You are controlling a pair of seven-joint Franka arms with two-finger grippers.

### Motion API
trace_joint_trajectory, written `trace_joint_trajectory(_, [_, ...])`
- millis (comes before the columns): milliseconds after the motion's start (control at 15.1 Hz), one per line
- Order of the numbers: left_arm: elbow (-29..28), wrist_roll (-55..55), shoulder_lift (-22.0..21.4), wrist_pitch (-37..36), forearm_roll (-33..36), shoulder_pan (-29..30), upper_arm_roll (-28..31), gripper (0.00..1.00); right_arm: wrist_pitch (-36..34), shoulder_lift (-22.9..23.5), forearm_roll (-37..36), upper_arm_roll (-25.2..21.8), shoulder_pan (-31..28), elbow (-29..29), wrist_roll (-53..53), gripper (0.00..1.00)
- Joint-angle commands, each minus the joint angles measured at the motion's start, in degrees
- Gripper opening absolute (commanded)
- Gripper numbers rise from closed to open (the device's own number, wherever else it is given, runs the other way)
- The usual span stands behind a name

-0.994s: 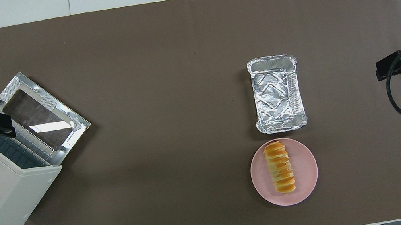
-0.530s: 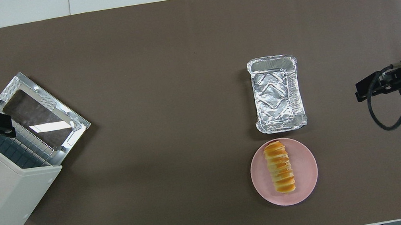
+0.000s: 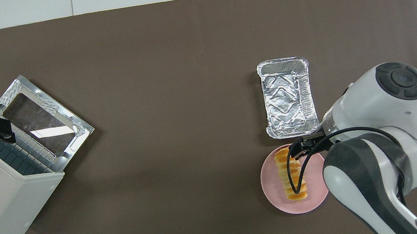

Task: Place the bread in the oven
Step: 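Reach the right gripper to the pastry roll and grasp it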

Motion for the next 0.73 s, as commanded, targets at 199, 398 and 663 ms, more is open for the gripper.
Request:
trace_joint_trajectory(199, [-0.81, 0.93, -0.86, 0.53, -0.50, 0.99, -0.30, 1.00, 11.26, 1.23, 1.80, -0.16, 3.88, -9.24, 3.67, 1.00])
trace_joint_trajectory(398, [-0.81, 1.02, -0.86, 0.53, -0.50, 1.08, -0.30, 1.00, 16.91, 1.24, 1.89, -0.16, 5.29, -14.00, 3.75, 1.00])
trace_joint_trajectory(663, [-0.73, 0.93, -0.86, 0.44, -0.58, 1.08, -0.30, 1.00, 16.83, 0.53, 4.18, -0.16, 5.47, -16.38, 3.84, 0.99])
